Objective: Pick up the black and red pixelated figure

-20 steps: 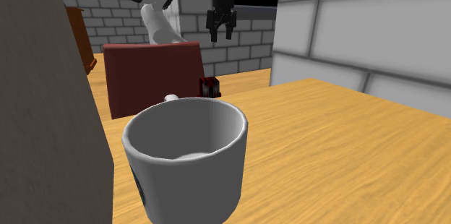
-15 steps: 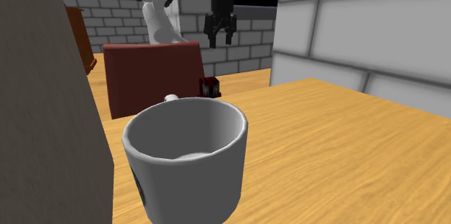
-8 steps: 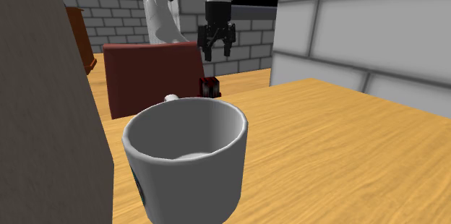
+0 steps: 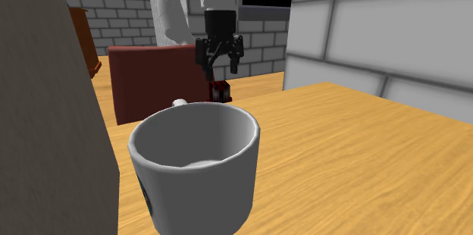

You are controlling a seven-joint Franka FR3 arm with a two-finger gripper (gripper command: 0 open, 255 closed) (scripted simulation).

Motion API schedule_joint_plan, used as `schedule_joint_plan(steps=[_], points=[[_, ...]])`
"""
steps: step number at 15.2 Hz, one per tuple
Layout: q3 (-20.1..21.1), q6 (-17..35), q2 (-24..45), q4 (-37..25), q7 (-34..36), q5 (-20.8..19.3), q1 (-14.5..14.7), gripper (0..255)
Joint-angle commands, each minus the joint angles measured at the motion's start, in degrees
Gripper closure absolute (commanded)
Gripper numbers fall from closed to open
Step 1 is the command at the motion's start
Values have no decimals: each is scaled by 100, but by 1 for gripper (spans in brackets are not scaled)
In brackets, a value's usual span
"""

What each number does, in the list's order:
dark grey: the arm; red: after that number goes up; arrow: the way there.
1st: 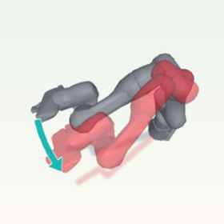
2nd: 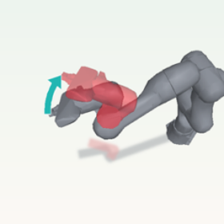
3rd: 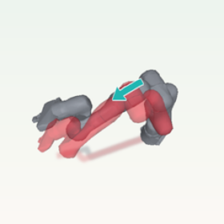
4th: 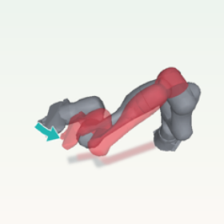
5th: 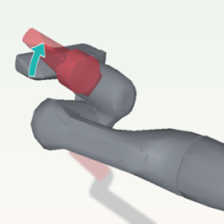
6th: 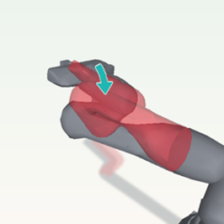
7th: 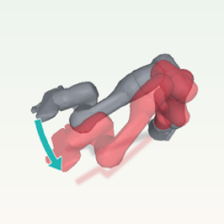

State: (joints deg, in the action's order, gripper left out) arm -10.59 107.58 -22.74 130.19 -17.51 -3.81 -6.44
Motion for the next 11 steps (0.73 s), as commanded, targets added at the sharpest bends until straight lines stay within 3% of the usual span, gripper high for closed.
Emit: schedule_joint_plan(steps=[1, 8, 9, 11], points=[[-20, 190, 40, 136, -9, -5, -8, 0], [-48, 635, 132, 490, -16, -11, -13, 0], [-53, 636, 132, 491, -23, -13, -17, 255], [-51, 641, 132, 496, -20, -12, -15, 255]])
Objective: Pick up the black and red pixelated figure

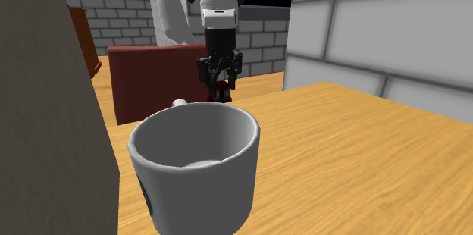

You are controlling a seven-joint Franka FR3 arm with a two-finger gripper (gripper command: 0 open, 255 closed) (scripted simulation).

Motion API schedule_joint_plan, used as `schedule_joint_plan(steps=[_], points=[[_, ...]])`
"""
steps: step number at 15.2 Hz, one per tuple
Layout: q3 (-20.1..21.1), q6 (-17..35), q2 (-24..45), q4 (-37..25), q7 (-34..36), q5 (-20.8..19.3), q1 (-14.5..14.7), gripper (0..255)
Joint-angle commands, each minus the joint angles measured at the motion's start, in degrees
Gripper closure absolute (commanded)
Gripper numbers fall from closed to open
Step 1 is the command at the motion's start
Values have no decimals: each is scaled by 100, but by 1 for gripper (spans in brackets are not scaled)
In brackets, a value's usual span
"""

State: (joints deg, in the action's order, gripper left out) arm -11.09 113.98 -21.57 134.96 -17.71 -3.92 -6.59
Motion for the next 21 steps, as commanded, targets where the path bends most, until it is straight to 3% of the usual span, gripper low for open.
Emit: schedule_joint_plan(steps=[1, 7, 21], points=[[-2, 0, 13, 20, 0, -1, 0, 255], [2, -5, 15, 13, 3, 1, 2, 255], [65, -1108, -137, -939, 13, 22, 19, 255]])
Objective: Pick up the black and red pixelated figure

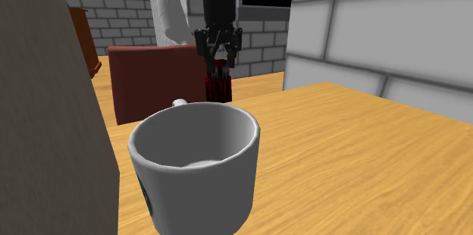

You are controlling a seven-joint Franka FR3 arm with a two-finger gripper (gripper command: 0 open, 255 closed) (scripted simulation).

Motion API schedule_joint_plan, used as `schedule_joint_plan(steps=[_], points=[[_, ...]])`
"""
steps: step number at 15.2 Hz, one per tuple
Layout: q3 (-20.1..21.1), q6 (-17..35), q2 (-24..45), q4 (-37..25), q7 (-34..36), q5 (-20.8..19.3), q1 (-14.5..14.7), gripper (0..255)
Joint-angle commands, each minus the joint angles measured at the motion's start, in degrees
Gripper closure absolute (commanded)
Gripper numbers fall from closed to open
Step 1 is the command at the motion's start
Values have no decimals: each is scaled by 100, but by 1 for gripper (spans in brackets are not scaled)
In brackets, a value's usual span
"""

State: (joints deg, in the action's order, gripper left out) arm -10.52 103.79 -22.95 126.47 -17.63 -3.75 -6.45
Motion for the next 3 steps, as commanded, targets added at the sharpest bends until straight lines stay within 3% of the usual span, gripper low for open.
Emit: schedule_joint_plan(steps=[1, 3], points=[[12, -166, 1, -166, 5, 8, 7, 255], [13, -177, 1, -178, 5, 8, 7, 255]])
